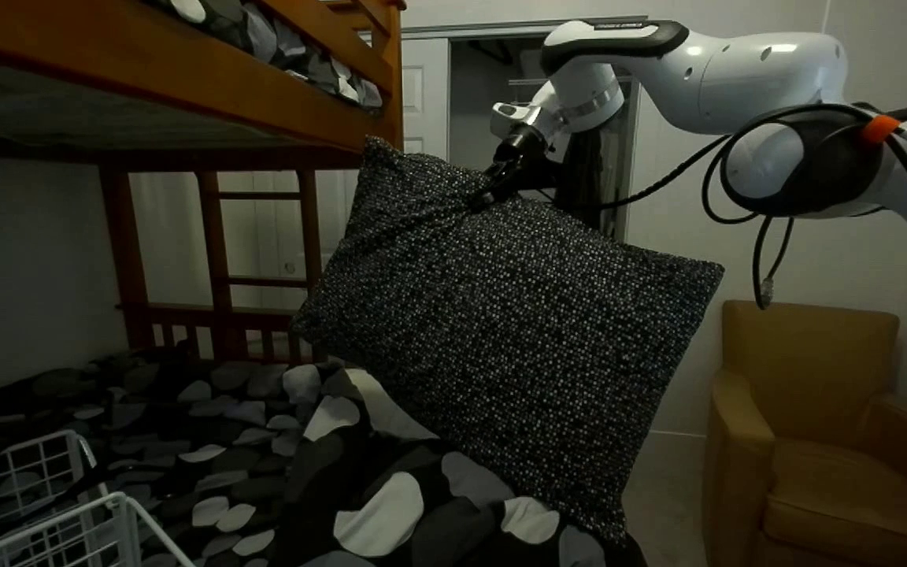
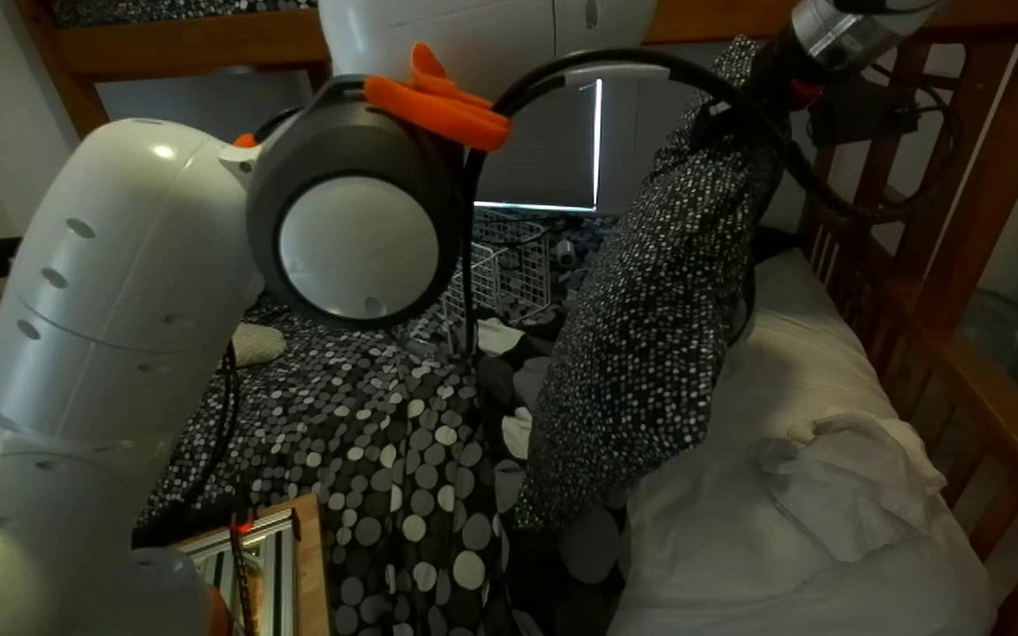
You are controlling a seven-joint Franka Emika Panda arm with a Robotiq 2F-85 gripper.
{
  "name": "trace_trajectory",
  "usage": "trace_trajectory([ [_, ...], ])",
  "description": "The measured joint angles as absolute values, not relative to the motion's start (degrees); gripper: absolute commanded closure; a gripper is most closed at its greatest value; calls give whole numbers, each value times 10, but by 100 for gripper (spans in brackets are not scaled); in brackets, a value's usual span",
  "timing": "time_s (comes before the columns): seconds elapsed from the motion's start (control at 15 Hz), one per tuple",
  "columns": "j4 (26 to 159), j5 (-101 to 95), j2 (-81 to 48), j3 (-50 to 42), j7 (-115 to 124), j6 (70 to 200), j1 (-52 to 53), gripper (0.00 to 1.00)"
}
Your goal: Move the pillow to the right
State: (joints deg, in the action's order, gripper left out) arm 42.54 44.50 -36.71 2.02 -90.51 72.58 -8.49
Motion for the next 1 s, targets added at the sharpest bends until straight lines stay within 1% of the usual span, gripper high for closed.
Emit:
trace_trajectory([
  [0.2, 350, 378, -387, 38, -911, 721, -69, 100],
  [0.4, 303, 371, -402, 39, -921, 758, -64, 100],
  [0.6, 284, 367, -410, 33, -926, 806, -68, 100],
  [0.8, 255, 339, -446, 53, -916, 832, -77, 100],
  [1.0, 259, 301, -475, 73, -909, 849, -77, 100],
])
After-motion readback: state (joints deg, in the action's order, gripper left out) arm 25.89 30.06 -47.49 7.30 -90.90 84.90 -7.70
